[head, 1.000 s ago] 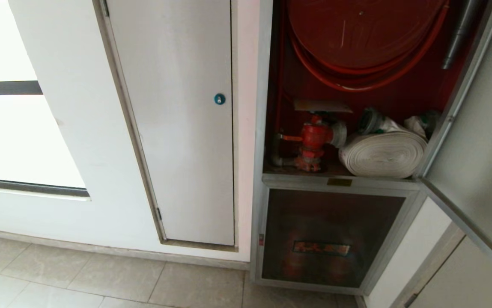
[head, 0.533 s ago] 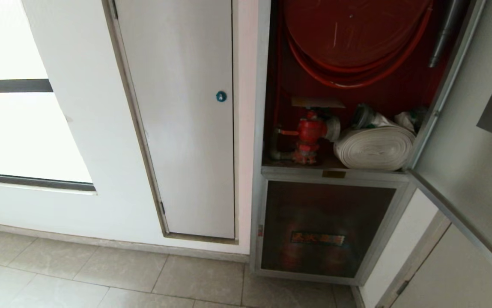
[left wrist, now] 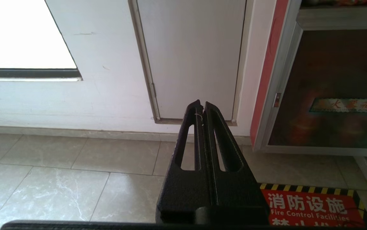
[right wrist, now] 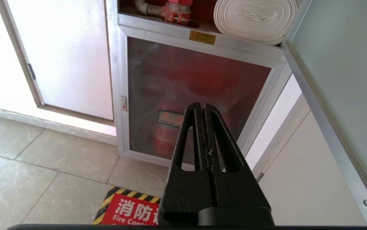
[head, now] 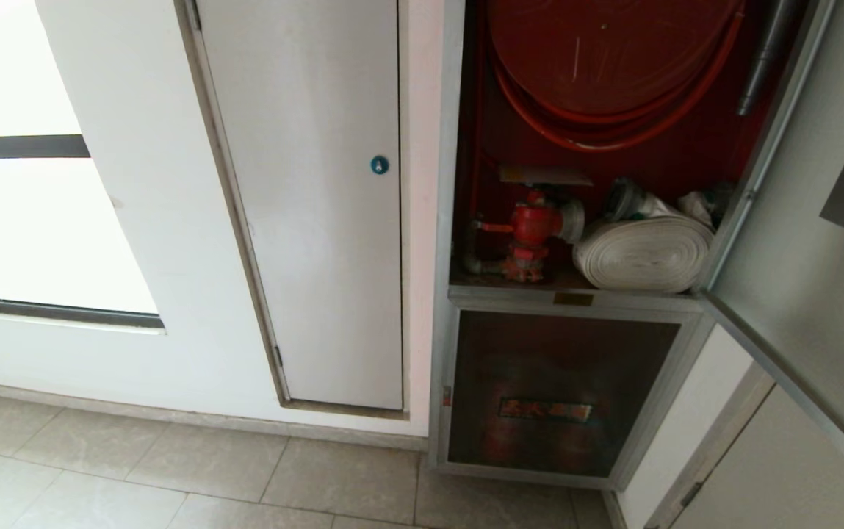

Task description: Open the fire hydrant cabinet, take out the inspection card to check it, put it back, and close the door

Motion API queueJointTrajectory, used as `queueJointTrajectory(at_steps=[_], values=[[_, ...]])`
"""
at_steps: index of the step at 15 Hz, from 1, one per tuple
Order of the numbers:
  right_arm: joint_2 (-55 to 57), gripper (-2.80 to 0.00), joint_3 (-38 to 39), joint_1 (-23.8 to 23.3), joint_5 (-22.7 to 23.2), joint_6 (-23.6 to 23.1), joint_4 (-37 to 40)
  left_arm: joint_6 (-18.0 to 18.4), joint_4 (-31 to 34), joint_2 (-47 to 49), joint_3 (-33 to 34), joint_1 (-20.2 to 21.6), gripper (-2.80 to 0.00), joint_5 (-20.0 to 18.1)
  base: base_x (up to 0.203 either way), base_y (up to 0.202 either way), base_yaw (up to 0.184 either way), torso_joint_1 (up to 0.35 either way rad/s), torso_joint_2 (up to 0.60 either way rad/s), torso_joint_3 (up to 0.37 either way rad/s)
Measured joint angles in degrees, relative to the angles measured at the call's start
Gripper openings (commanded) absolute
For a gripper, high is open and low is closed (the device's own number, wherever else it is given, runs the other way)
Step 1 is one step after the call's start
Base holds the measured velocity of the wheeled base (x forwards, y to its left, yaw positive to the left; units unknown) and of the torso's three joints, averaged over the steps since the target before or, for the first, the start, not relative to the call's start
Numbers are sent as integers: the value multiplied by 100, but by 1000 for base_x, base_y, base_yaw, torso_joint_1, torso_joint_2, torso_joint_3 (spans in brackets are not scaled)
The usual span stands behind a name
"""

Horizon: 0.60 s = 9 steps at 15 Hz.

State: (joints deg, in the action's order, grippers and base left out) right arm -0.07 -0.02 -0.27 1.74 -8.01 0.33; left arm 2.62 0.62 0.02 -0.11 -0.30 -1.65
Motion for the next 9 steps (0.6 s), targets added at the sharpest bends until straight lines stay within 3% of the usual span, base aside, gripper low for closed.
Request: queueJointTrajectory(at_steps=[9], values=[[0, -280, 0, 0, -18, 335, 11, 8, -2, 0, -5, 1, -280, 1, 0, 0, 0, 0, 0, 0]])
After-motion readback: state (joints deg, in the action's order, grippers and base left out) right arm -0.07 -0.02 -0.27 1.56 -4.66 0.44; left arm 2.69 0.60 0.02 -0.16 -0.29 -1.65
